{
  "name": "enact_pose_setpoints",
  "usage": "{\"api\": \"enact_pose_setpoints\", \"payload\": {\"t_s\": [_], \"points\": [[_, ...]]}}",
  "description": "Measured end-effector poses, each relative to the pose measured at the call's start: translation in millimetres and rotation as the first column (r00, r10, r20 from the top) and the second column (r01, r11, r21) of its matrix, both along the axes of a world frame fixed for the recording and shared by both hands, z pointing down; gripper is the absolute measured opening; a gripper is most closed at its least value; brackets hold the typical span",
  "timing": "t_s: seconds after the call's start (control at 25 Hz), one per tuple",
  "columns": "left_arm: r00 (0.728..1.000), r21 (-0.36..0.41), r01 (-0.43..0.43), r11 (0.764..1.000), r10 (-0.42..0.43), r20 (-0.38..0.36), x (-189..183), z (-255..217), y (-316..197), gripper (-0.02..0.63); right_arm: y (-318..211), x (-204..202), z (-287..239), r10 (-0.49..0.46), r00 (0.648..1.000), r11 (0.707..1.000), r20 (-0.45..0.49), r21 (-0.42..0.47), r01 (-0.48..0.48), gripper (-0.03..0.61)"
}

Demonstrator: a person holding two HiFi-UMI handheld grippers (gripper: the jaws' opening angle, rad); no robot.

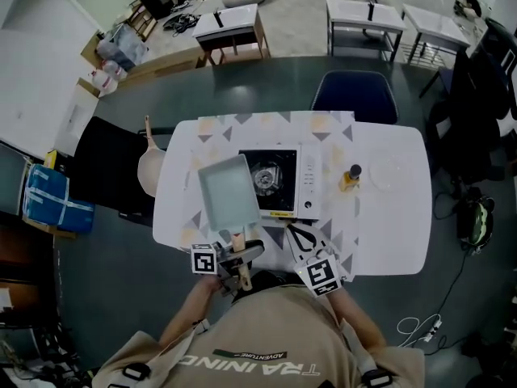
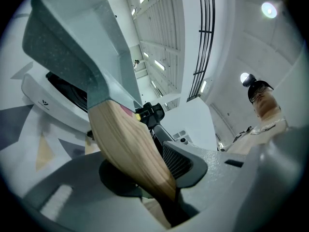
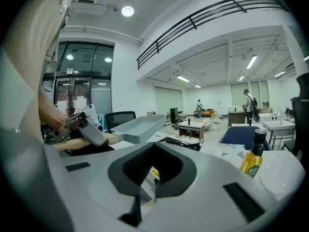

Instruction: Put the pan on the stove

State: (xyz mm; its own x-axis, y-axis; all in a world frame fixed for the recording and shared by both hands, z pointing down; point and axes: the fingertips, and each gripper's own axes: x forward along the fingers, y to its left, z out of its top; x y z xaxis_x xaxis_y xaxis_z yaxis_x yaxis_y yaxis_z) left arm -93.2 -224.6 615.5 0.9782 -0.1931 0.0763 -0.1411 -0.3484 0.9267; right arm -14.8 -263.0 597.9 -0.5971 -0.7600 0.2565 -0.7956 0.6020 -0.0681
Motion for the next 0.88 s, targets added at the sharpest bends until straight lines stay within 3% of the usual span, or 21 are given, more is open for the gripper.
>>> {"api": "enact_pose_setpoints", "payload": {"t_s": [0.24,0.64,0.88], "points": [[1.000,-0.025,-0.026,0.999,0.026,0.007,12,5,-17,0.126,-18,16,9,0.037,0.999,0.999,0.010,-0.026,-0.037,0.003],[0.979,-0.040,-0.202,0.978,0.203,0.010,29,18,-36,0.127,-29,43,3,0.200,0.980,0.979,-0.016,-0.036,-0.201,0.003],[0.961,-0.053,-0.277,0.959,0.277,-0.006,40,30,-44,0.127,-25,49,11,0.239,0.969,0.969,-0.067,-0.055,-0.242,0.003]]}}
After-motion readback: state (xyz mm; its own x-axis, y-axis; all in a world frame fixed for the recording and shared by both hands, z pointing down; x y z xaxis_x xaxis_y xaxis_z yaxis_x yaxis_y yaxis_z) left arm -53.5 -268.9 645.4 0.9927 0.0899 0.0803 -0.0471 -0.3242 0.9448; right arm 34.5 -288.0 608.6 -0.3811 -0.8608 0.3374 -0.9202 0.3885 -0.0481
